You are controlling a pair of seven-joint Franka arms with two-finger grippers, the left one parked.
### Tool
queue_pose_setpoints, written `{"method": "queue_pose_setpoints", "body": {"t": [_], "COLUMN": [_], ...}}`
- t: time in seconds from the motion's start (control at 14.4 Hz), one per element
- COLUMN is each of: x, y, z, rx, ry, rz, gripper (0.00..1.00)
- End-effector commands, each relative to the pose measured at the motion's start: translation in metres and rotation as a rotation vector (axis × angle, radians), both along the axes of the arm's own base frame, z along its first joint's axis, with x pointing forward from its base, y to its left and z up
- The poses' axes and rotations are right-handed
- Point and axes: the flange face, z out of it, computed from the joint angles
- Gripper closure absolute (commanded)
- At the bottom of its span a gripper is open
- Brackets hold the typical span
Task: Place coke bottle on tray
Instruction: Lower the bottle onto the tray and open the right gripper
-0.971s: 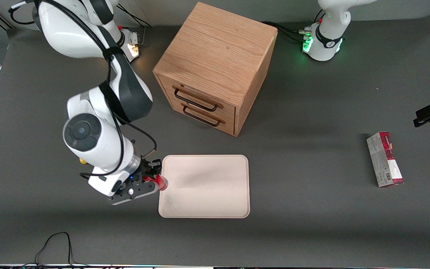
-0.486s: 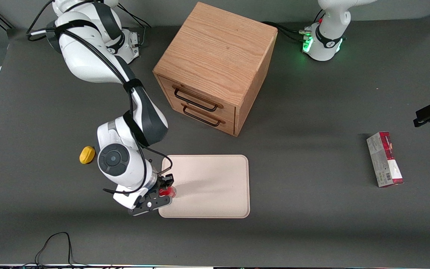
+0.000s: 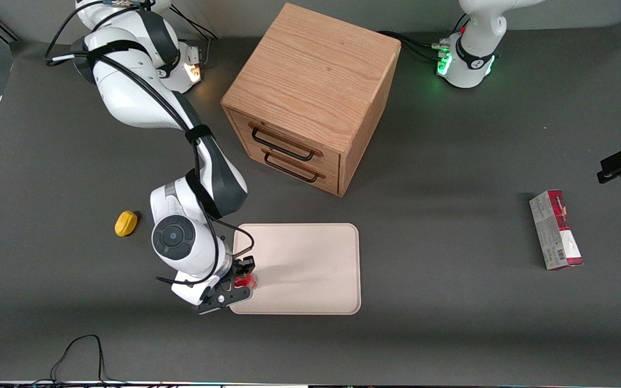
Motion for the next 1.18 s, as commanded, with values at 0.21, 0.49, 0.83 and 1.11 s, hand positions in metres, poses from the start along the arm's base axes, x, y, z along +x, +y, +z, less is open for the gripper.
{"method": "queue_pose_setpoints", "body": {"t": [0.21, 0.49, 0.83, 1.11], "x": [0.0, -0.019, -0.055, -0.08], "y": [0.001, -0.009, -0.038, -0.084], "z": [0.036, 0.098, 0.179, 0.236], "rx": [0.02, 0.001, -0.057, -0.082], "ry": [-0.032, 0.024, 0.123, 0.152], "rz": [-0.027, -0.074, -0.098, -0.142], "gripper": [0.0, 0.0, 0.0, 0.0]}}
